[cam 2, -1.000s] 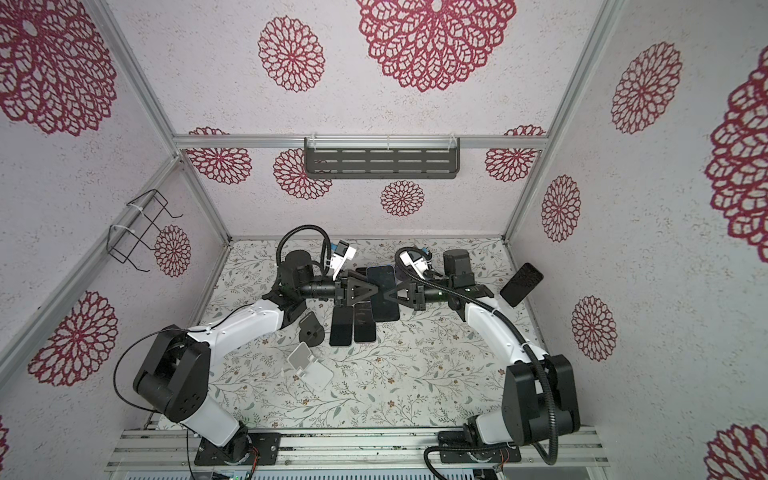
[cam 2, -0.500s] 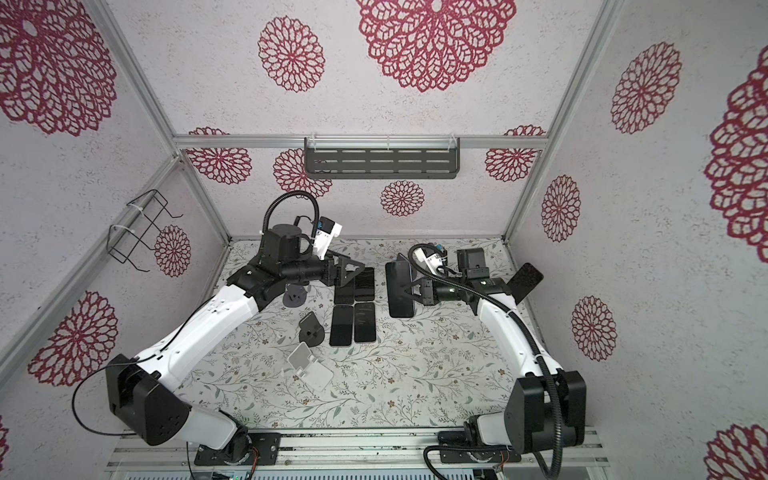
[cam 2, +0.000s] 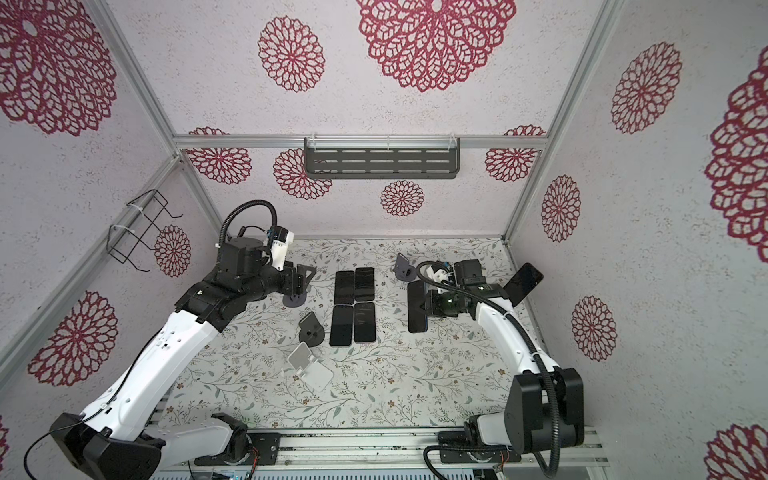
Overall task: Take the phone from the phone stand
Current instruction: 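Open the left gripper and withdraw it while the right gripper carries the phone down, then lower the blue-edged phone flat beside the pink-edged phone with the right gripper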
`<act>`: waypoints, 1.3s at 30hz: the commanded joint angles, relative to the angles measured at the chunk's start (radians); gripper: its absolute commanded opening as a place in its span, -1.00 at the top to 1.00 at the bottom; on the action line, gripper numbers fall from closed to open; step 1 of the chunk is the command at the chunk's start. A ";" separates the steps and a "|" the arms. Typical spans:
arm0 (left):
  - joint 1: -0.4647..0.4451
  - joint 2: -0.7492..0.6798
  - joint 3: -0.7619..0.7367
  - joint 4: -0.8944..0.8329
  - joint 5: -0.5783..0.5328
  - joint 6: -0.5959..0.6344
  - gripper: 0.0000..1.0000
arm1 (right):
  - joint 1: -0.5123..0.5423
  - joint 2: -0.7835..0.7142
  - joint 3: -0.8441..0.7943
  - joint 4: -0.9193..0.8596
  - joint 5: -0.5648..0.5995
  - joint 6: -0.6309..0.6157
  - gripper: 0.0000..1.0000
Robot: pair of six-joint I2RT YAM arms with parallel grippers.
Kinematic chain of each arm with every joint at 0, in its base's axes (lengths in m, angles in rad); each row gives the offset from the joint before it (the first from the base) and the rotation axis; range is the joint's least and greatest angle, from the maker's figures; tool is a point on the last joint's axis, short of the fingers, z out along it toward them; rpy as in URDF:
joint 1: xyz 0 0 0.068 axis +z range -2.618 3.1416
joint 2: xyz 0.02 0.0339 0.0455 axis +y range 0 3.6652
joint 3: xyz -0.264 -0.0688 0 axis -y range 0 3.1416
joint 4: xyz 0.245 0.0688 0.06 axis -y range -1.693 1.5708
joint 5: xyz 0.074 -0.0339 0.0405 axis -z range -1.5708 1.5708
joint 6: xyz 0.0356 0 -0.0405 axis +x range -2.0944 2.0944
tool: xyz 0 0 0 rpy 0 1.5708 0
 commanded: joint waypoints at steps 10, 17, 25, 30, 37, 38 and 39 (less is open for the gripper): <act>0.130 0.010 -0.063 0.035 0.007 0.001 -0.52 | 0.081 0.140 0.002 0.082 0.040 0.047 1.00; 0.152 0.021 -0.077 0.050 -0.015 -0.004 -0.52 | 0.113 0.278 0.050 0.157 -0.007 0.067 1.00; 0.157 0.032 -0.084 0.053 -0.038 0.005 -0.52 | 0.127 0.390 0.079 0.243 -0.050 0.100 1.00; 0.161 0.039 -0.084 0.053 -0.041 0.009 -0.53 | 0.143 0.453 0.100 0.283 -0.071 0.122 1.00; 0.165 0.033 -0.085 0.061 -0.039 0.010 -0.53 | 0.175 0.523 0.128 0.297 -0.090 0.134 1.00; 0.167 0.032 -0.085 0.061 -0.038 0.011 -0.53 | 0.177 0.529 0.128 0.298 -0.092 0.136 1.00; 0.167 0.030 -0.085 0.061 -0.037 0.012 -0.53 | 0.178 0.533 0.126 0.301 -0.094 0.140 1.00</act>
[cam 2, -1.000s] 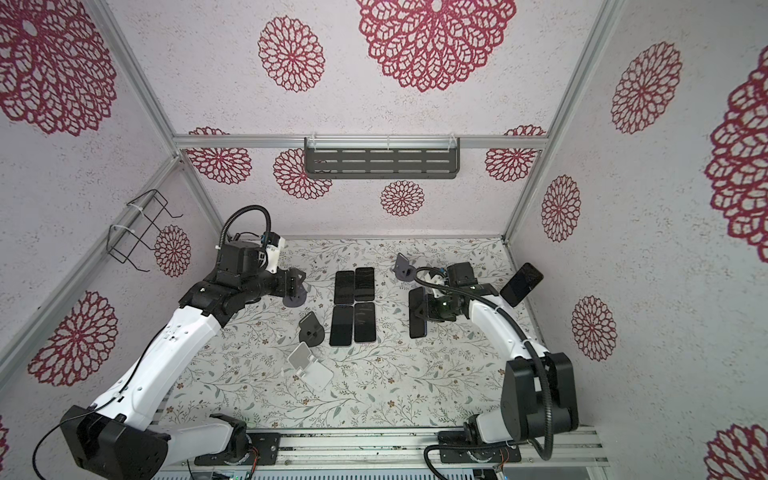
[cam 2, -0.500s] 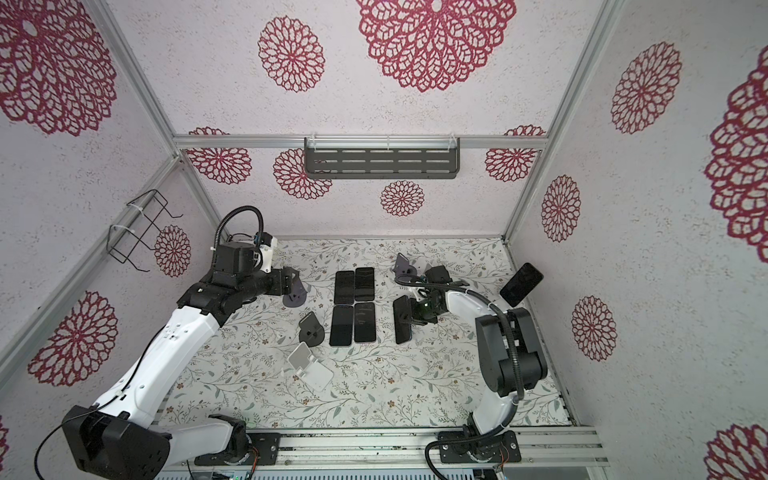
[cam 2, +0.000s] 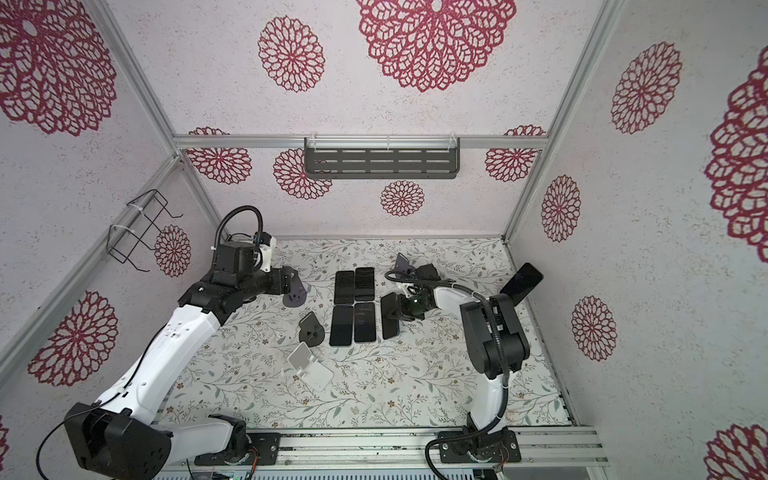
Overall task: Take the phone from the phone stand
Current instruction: 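Lower the blue-edged phone flat beside the pink-edged phone with the right gripper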
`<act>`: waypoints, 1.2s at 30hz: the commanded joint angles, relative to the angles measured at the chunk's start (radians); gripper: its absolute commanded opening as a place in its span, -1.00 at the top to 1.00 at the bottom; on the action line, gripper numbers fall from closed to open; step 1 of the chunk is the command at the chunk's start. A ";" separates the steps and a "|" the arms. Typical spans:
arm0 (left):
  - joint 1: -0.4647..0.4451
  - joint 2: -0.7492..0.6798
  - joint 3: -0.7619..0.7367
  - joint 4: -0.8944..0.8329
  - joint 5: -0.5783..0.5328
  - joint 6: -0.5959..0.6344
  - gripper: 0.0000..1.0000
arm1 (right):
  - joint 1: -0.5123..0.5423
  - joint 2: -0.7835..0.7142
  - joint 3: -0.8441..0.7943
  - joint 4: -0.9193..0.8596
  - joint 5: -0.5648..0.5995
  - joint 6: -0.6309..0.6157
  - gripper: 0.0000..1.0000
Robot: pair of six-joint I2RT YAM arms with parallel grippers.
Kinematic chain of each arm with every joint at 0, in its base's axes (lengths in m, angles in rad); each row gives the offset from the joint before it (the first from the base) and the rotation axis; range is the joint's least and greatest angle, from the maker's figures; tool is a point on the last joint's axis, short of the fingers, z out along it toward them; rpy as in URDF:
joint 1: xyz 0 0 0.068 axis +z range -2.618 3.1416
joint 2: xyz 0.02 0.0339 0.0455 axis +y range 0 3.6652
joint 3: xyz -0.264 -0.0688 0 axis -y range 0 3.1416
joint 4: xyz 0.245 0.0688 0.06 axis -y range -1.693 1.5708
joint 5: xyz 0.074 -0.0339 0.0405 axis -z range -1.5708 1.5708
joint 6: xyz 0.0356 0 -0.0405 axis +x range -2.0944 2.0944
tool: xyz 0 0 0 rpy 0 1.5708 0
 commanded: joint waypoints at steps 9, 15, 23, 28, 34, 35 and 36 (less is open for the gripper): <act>0.014 -0.013 -0.010 0.030 -0.001 0.017 -0.53 | 0.014 0.030 0.000 0.040 -0.002 0.035 0.98; 0.019 -0.016 -0.008 0.032 0.009 0.015 -0.53 | 0.013 0.072 0.019 0.050 0.000 0.034 0.84; 0.027 -0.019 -0.008 0.032 0.015 0.017 -0.54 | 0.013 0.095 0.031 0.063 0.003 0.030 0.62; 0.031 -0.021 -0.007 0.030 0.024 0.016 -0.54 | 0.013 0.093 0.023 0.068 0.008 0.033 0.48; 0.034 -0.023 -0.005 0.029 0.029 0.016 -0.55 | 0.013 0.070 0.014 0.066 0.050 0.024 0.23; 0.034 -0.023 -0.005 0.028 0.028 0.016 -0.55 | 0.014 0.063 0.010 0.069 0.062 0.025 0.16; 0.034 -0.023 -0.005 0.029 0.029 0.016 -0.55 | 0.014 0.056 0.005 0.071 0.070 0.024 0.10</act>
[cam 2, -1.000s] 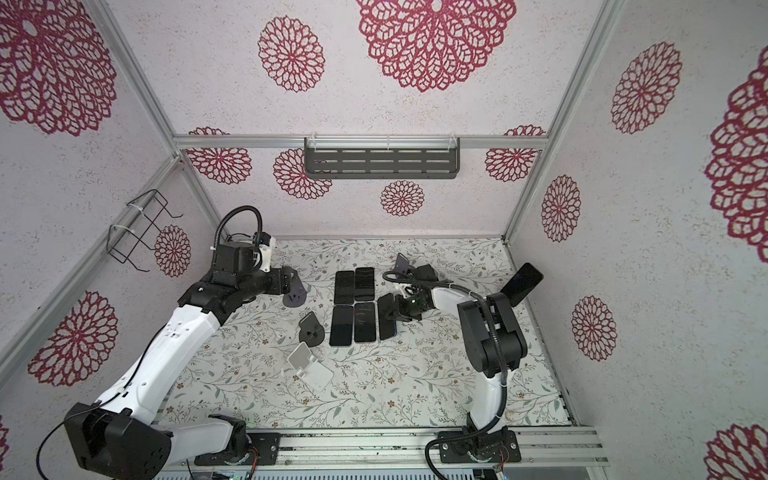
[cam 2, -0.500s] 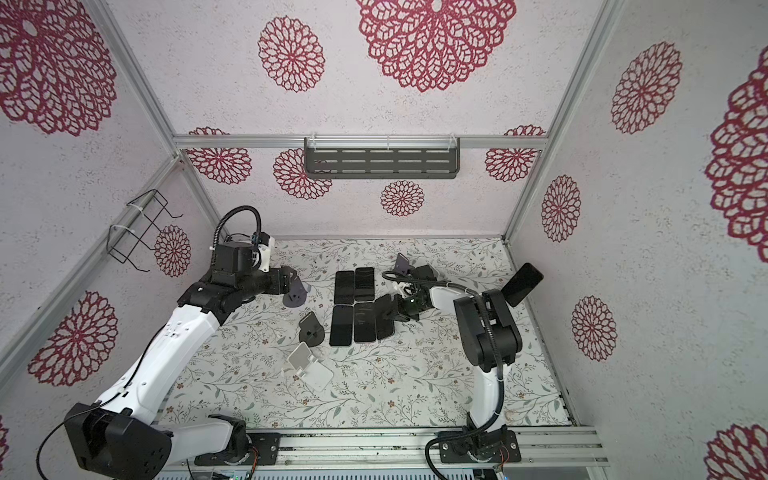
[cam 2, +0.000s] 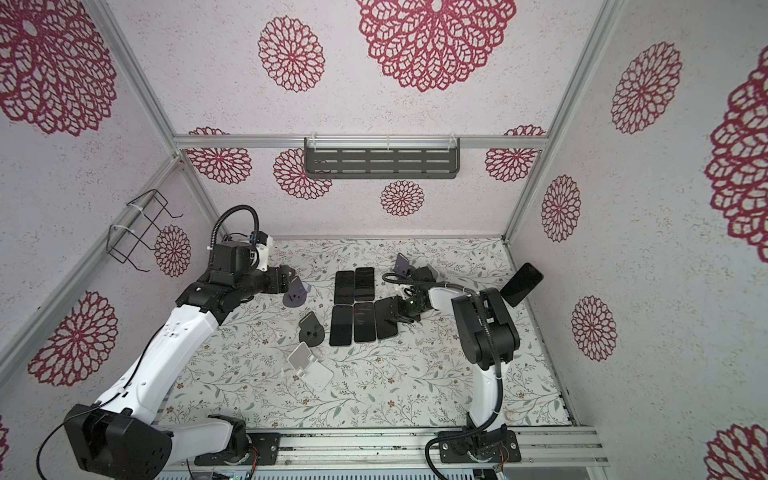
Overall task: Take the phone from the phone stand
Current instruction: 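Lower the blue-edged phone flat beside the pink-edged phone with the right gripper, then open the right gripper and raise it off the blue-edged phone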
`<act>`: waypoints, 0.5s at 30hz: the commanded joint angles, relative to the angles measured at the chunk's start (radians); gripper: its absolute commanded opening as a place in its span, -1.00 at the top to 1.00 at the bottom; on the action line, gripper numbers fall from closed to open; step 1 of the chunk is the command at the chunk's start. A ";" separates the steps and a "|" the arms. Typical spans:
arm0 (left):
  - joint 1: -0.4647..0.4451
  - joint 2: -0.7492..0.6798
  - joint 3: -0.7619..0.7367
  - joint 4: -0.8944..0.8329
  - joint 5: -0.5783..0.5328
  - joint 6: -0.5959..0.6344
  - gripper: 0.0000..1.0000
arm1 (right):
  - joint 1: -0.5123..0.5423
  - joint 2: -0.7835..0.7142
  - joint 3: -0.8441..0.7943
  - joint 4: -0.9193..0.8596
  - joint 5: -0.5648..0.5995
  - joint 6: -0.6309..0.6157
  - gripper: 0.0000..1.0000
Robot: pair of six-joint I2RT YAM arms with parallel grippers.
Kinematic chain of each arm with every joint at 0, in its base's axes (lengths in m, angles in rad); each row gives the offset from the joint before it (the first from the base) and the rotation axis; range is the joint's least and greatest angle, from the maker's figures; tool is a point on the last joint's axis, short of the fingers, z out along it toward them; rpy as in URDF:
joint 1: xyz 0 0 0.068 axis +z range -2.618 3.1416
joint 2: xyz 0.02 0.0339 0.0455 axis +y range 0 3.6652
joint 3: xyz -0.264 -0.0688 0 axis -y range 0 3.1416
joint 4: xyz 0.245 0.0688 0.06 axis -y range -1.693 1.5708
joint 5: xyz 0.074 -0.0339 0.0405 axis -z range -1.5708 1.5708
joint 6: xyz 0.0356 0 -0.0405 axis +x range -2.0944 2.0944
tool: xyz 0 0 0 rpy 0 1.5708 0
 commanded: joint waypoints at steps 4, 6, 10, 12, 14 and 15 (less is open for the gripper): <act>0.009 -0.025 -0.005 0.022 0.006 0.018 -0.55 | 0.005 -0.051 -0.029 0.016 0.076 -0.010 -0.07; 0.009 -0.028 -0.005 0.023 0.007 0.018 -0.55 | 0.005 -0.062 -0.039 0.021 0.082 -0.002 -0.09; 0.009 -0.028 -0.006 0.022 0.006 0.019 -0.55 | 0.005 -0.098 -0.082 0.054 0.105 0.021 -0.14; 0.010 -0.031 -0.008 0.024 0.005 0.022 -0.55 | 0.005 -0.112 -0.097 0.051 0.127 0.023 -0.17; 0.010 -0.035 -0.010 0.027 0.004 0.024 -0.55 | 0.005 -0.124 -0.110 0.051 0.134 0.025 -0.20; 0.010 -0.036 -0.010 0.026 0.004 0.024 -0.55 | 0.005 -0.132 -0.117 0.051 0.135 0.026 -0.21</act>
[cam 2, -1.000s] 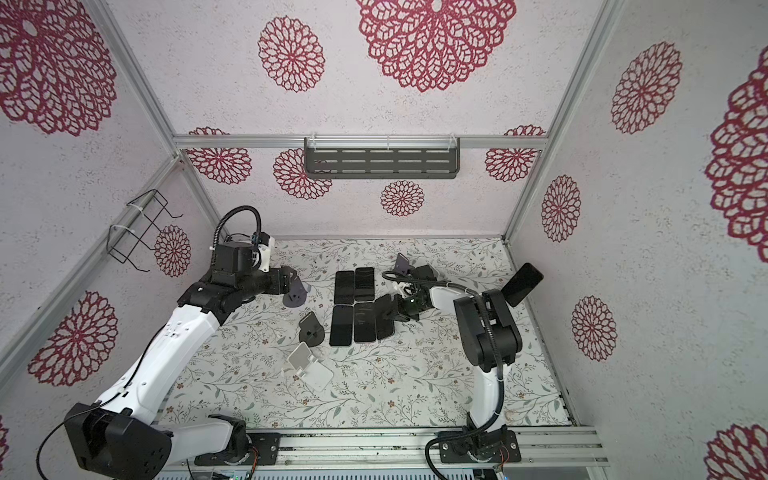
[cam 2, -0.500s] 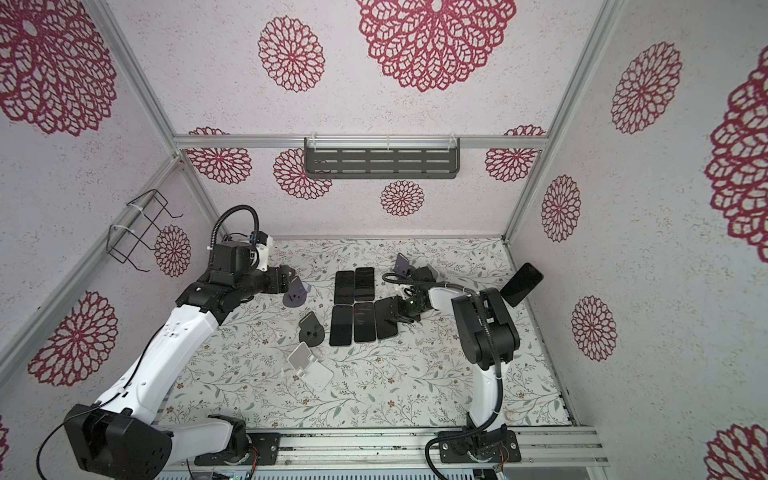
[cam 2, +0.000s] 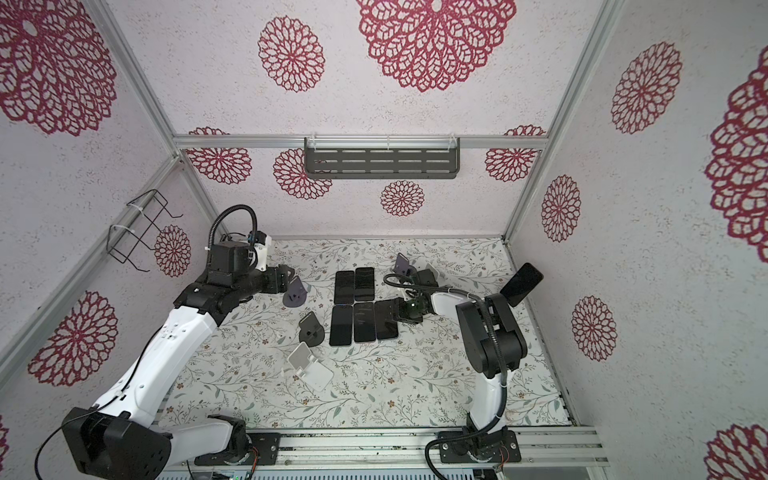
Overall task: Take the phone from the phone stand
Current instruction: 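Open the right gripper and raise it off the blue-edged phone, then move the right gripper toward the last dark phone on its stand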
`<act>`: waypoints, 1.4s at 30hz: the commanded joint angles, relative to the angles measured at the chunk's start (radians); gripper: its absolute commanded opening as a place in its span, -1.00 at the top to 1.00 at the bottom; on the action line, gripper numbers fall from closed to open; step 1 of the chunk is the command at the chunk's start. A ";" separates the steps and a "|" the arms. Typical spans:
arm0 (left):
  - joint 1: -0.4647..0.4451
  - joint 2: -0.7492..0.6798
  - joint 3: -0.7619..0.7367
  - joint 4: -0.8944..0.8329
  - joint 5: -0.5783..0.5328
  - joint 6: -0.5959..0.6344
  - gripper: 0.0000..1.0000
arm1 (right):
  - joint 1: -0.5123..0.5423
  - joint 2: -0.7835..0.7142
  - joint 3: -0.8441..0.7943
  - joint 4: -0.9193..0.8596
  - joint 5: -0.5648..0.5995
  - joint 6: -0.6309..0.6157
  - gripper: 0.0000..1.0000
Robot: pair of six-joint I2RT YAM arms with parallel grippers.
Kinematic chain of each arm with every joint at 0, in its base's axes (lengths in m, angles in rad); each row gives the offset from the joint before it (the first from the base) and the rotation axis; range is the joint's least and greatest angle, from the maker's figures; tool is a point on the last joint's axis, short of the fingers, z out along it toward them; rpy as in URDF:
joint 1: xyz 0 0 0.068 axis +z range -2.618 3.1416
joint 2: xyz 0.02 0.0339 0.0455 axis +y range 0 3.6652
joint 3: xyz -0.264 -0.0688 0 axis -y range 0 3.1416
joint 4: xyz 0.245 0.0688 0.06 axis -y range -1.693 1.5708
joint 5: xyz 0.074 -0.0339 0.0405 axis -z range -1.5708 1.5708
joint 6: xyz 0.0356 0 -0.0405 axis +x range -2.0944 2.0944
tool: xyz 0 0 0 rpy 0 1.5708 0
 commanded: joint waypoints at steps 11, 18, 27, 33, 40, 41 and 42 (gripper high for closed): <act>0.008 -0.029 -0.011 0.023 -0.016 0.030 -0.56 | -0.001 -0.098 -0.032 -0.045 0.116 0.001 -0.24; 0.008 -0.039 -0.013 0.024 -0.021 0.034 -0.56 | -0.002 -0.186 0.009 -0.148 0.215 -0.039 -0.31; 0.011 -0.066 -0.014 0.022 -0.041 0.047 -0.57 | -0.109 -0.397 0.177 -0.463 0.525 -0.115 -0.72; 0.013 -0.086 -0.003 0.017 -0.010 0.045 -0.57 | -0.254 -0.520 0.284 -0.609 0.755 -0.072 -0.98; 0.014 -0.105 -0.009 0.024 -0.001 0.052 -0.58 | -0.414 -0.587 0.289 -0.621 0.748 -0.199 -0.98; 0.014 -0.101 -0.011 0.028 0.006 0.053 -0.58 | -0.456 -0.595 0.281 -0.614 0.723 -0.207 -0.98; 0.015 -0.099 -0.014 0.033 0.012 0.052 -0.59 | -0.491 -0.599 0.275 -0.614 0.724 -0.201 -0.98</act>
